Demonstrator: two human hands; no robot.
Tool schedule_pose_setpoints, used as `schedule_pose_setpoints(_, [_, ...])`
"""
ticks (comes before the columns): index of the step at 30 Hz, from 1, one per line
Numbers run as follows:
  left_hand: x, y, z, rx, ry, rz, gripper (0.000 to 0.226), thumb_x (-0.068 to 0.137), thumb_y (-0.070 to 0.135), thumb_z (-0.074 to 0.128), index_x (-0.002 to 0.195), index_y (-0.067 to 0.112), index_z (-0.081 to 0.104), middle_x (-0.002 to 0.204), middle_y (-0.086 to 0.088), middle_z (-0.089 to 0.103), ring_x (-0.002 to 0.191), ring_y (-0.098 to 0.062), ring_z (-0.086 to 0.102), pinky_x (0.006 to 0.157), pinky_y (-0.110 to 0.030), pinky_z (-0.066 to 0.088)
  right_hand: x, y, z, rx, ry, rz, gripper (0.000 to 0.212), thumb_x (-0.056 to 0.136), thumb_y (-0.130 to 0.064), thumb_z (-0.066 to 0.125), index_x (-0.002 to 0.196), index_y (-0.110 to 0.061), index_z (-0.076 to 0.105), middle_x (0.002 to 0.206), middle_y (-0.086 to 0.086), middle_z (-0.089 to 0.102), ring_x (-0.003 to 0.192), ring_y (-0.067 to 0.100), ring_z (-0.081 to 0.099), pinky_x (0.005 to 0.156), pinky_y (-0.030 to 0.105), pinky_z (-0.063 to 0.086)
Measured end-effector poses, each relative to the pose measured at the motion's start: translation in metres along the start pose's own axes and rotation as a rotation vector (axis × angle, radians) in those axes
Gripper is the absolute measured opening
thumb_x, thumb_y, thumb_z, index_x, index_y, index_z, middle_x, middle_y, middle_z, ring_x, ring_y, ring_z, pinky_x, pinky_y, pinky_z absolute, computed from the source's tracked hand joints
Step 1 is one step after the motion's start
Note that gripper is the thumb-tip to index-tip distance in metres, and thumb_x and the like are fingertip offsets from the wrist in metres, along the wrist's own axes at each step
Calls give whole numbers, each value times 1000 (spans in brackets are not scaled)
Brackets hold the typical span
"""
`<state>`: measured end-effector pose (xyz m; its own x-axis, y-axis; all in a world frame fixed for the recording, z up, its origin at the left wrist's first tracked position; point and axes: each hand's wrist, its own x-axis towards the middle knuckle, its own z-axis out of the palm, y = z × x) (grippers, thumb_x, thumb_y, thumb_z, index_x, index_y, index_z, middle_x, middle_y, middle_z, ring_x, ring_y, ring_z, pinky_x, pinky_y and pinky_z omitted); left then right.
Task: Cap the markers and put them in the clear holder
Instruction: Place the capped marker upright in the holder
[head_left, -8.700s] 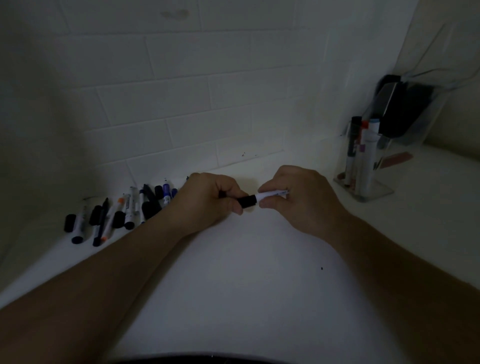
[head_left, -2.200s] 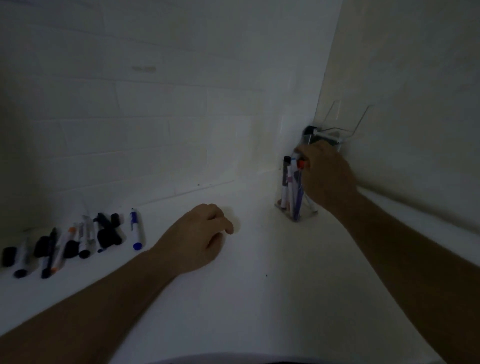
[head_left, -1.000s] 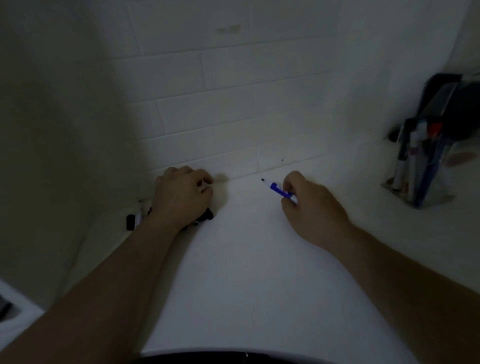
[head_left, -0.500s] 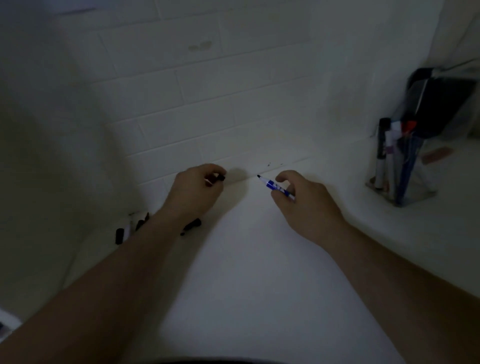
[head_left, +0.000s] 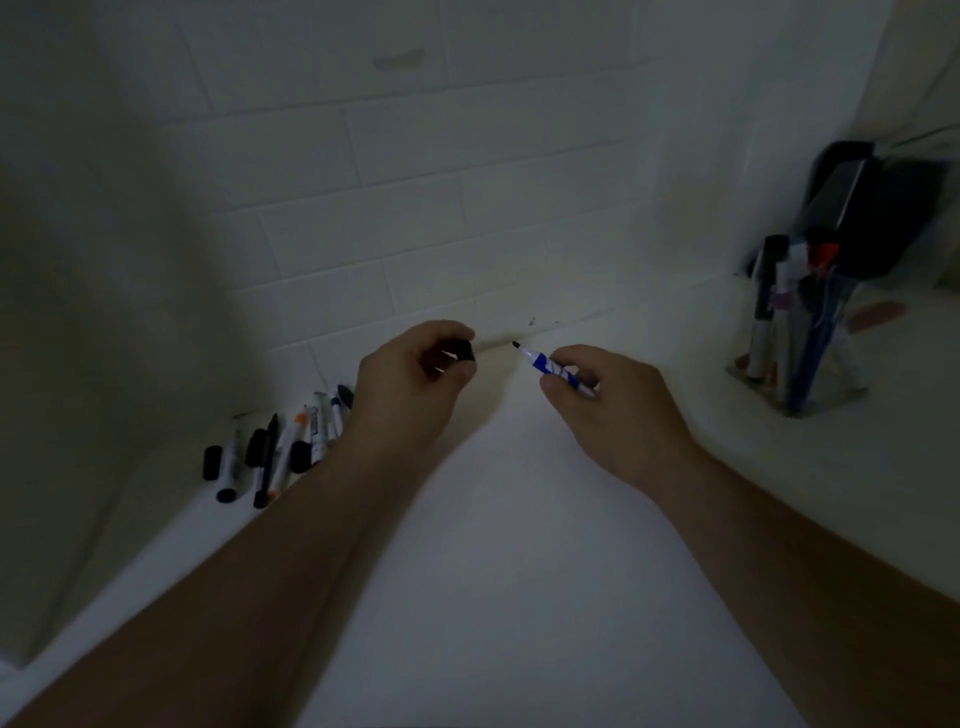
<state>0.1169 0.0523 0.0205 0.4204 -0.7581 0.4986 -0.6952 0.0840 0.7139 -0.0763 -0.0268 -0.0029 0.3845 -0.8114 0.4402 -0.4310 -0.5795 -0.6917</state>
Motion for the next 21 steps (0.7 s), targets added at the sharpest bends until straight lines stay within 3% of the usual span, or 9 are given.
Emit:
schedule_pose_setpoints(2, [0, 0, 0, -66, 32, -70, 21, 83, 14, 71, 91, 32, 64, 90, 11, 72, 77, -9, 68, 63, -22, 54, 0, 0, 0, -5, -7, -16, 17, 96, -37, 59, 95, -21, 67, 78, -3, 67, 75, 16, 64, 72, 40, 56])
schedule_pose_setpoints(4, [0, -1, 0, -85, 23, -88, 21, 84, 13, 69, 91, 32, 62, 89, 9, 72, 75, -13, 68, 57, -21, 52, 0, 1, 0, -42, -26, -59, 22, 96, -40, 56, 92, -20, 65, 78, -1, 66, 73, 18, 63, 70, 41, 55])
schedule_pose_setpoints(7, [1, -3, 0, -73, -39, -30, 32, 90, 10, 64, 109, 35, 69, 100, 13, 72, 92, -2, 68, 81, -21, 54, 2, 1, 1, -119, -54, -133, 20, 94, -45, 51, 79, -33, 57, 72, -3, 61, 69, 13, 58, 65, 41, 52])
schedule_pose_setpoints(9, [1, -4, 2, -56, -44, -39, 33, 91, 4, 59, 101, 32, 74, 98, 14, 74, 91, 1, 67, 87, -23, 53, 3, 1, 3, -152, -56, -145, 20, 94, -45, 51, 78, -35, 55, 72, -5, 60, 68, 10, 57, 65, 39, 52])
schedule_pose_setpoints(13, [-6, 3, 0, 173, -45, -60, 58, 72, -16, 41, 97, 33, 63, 101, 10, 62, 83, -3, 58, 63, -18, 44, 2, 8, 4, -269, -8, -5, 21, 96, -45, 49, 85, -31, 59, 78, -7, 63, 70, 14, 57, 62, 33, 50])
schedule_pose_setpoints(15, [-11, 17, -9, 213, -88, 123, 48, 74, -11, 50, 96, 30, 60, 103, 6, 57, 88, -9, 54, 68, -14, 38, 2, 13, 6, -350, 12, 65, 24, 99, -47, 45, 94, -29, 60, 86, -4, 64, 73, 18, 57, 63, 33, 49])
schedule_pose_setpoints(17, [-31, 37, -13, 197, -298, 499, 26, 82, 9, 64, 102, 25, 65, 106, 5, 54, 96, -12, 51, 83, -20, 37, 5, 14, 7, -377, 29, 94, 25, 99, -48, 44, 104, -30, 61, 94, -1, 64, 81, 24, 60, 67, 35, 49])
schedule_pose_setpoints(19, [-67, 52, -6, 228, -512, 790, 32, 79, 21, 75, 110, 26, 70, 117, 6, 53, 108, -12, 48, 91, -29, 38, 5, 12, 7, -385, 39, 131, 26, 98, -46, 44, 109, -29, 61, 102, 3, 65, 88, 29, 61, 69, 35, 47])
schedule_pose_setpoints(21, [-110, 59, 5, 246, -615, 954, 37, 80, 15, 69, 114, 30, 71, 128, 4, 55, 117, -17, 48, 91, -37, 40, 7, 12, 6, -369, 40, 134, 27, 100, -45, 44, 110, -26, 62, 102, 3, 66, 88, 28, 61, 69, 34, 45])
